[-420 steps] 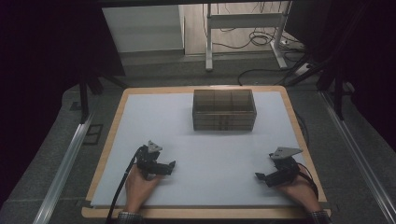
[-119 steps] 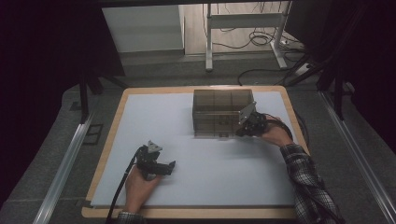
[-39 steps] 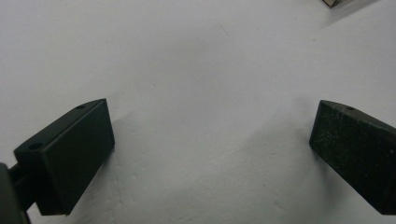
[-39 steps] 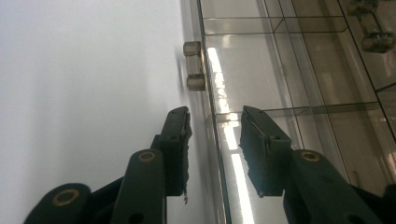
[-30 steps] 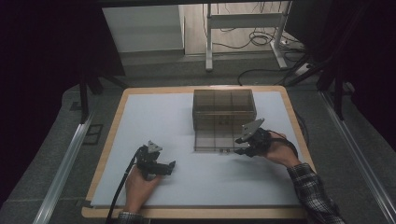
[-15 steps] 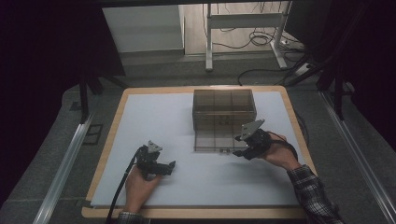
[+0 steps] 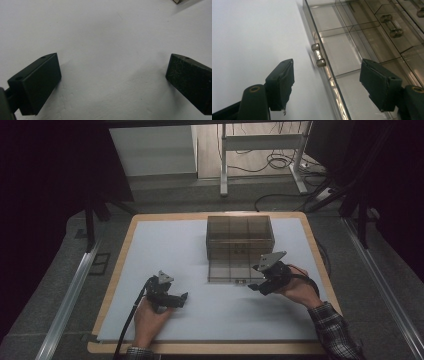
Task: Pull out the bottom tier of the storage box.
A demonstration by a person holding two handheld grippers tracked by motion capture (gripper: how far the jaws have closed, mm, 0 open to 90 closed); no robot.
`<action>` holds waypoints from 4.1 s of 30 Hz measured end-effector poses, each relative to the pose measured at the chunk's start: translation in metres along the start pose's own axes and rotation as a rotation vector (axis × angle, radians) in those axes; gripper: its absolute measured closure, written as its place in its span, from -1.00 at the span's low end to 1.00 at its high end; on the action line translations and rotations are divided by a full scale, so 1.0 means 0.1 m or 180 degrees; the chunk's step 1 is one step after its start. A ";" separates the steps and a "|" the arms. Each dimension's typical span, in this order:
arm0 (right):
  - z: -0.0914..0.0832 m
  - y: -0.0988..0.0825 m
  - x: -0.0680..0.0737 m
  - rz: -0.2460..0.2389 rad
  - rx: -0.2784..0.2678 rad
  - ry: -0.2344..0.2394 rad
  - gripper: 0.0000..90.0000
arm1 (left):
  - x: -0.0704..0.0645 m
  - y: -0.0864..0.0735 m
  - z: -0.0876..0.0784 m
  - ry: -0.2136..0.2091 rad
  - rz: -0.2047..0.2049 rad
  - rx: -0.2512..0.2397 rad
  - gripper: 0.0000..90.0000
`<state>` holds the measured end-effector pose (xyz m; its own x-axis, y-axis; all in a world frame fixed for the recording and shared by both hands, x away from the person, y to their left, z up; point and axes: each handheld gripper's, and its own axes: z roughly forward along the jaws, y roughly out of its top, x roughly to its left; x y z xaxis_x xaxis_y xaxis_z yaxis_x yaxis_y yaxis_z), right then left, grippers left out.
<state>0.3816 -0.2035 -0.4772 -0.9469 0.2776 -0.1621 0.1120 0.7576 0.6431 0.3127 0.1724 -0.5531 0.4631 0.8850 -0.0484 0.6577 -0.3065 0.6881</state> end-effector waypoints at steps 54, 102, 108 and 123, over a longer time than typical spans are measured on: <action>-0.14 -0.40 0.41 0.0401 -0.0203 -0.0335 -0.83 | 0.00 0.00 0.00 0.0006 -0.0002 -0.0002 -1.00; -0.44 -1.00 0.55 0.0910 -0.0207 -0.0626 -0.96 | 0.00 0.00 0.00 0.0014 0.0015 0.0007 -1.00; -0.45 -1.09 0.58 0.0988 -0.0194 -0.0617 -0.96 | 0.00 0.00 0.00 0.0013 0.0004 -0.0002 -1.00; -0.48 -1.22 0.62 0.1090 -0.0142 -0.0629 -0.96 | 0.00 0.00 -0.01 0.0015 0.0013 0.0006 -1.00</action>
<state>0.2946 -0.3070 -0.5292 -0.7803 0.6214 -0.0708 0.3939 0.5763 0.7161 0.3122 0.1724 -0.5528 0.4631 0.8853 -0.0421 0.6569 -0.3110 0.6868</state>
